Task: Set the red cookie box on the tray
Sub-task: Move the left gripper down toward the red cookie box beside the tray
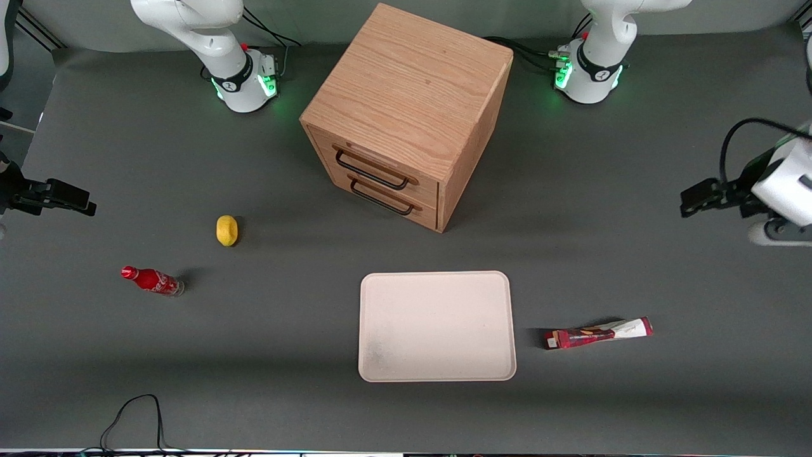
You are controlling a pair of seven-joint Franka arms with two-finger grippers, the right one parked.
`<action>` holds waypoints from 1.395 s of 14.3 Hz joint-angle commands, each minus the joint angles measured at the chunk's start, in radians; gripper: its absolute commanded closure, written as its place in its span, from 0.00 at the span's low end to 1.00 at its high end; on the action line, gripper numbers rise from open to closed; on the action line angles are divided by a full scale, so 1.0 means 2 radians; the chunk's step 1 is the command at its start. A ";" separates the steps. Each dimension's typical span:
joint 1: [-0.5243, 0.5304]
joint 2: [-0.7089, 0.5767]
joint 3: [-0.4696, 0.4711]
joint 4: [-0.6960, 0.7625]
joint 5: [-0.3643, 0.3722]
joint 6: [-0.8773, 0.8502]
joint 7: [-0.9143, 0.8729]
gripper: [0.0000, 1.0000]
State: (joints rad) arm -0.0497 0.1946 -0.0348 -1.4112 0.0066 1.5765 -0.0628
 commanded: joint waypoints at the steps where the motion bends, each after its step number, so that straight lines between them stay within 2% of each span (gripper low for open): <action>1: -0.030 0.091 0.002 0.116 0.002 -0.011 -0.035 0.00; 5: -0.040 0.170 0.003 0.220 0.005 -0.016 -0.039 0.00; 7: -0.040 0.174 0.003 0.222 0.006 -0.011 -0.096 0.00; 12: -0.040 0.175 0.002 0.219 0.002 0.002 -0.358 0.00; 15: -0.045 0.176 0.003 0.217 0.003 0.009 -0.581 0.00; 18: -0.045 0.179 0.003 0.213 0.002 0.015 -0.766 0.00; 20: -0.043 0.185 0.003 0.212 0.001 0.033 -0.841 0.00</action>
State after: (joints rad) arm -0.1291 0.5422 -0.0361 -1.0073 0.0075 1.6117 -1.5801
